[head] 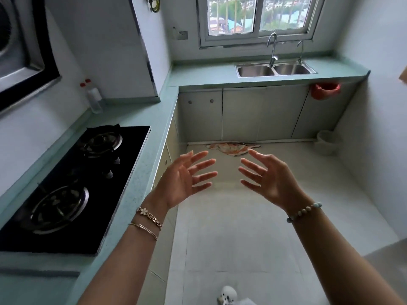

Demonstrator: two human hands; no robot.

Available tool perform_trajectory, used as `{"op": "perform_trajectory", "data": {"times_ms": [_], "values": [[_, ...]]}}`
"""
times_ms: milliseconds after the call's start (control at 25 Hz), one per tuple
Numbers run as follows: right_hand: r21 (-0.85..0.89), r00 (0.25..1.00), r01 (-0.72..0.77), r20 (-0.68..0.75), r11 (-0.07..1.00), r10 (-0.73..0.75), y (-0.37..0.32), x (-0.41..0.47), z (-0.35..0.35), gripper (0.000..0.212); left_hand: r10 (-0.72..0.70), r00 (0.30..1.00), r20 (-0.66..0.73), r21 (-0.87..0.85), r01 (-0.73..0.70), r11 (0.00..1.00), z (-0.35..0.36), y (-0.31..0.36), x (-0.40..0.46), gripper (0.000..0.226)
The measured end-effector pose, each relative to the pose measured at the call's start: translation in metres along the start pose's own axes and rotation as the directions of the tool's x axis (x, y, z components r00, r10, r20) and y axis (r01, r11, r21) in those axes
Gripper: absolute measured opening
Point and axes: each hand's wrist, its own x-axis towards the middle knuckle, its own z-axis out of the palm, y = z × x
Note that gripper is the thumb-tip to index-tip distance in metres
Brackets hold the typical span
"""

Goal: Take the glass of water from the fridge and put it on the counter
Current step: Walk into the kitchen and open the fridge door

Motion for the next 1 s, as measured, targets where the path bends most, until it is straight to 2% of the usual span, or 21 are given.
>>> {"op": "perform_trajectory", "data": {"times_ms": [240, 360, 520, 760, 1000], "values": [[0.013, 0.998, 0.029, -0.051, 0.999, -0.029, -0.056, 0.102, -0.006, 0.048, -0.026, 0.997, 0.075, 0.015, 0.025, 1.0, -0.013, 0.055, 0.123, 0.039], [0.029, 0.991, 0.048, -0.126, 0.998, -0.044, -0.081, 0.151, -0.018, 0.054, -0.051, 0.992, 0.116, 0.041, 0.046, 0.998, -0.019, 0.076, 0.196, 0.043], [0.042, 0.976, 0.089, -0.202, 0.995, -0.079, -0.112, 0.218, -0.033, 0.051, -0.102, 0.972, 0.212, 0.059, 0.092, 0.994, -0.026, 0.108, 0.296, 0.044], [0.092, 0.933, 0.192, -0.326, 0.977, -0.153, -0.176, 0.325, -0.041, 0.046, -0.24, 0.901, 0.36, 0.173, 0.189, 0.967, -0.02, 0.168, 0.454, 0.049], [0.157, 0.849, 0.303, -0.492, 0.94, -0.191, -0.217, 0.363, -0.087, 0.035, -0.38, 0.794, 0.475, 0.259, 0.287, 0.922, 0.025, 0.173, 0.575, 0.053]]}}
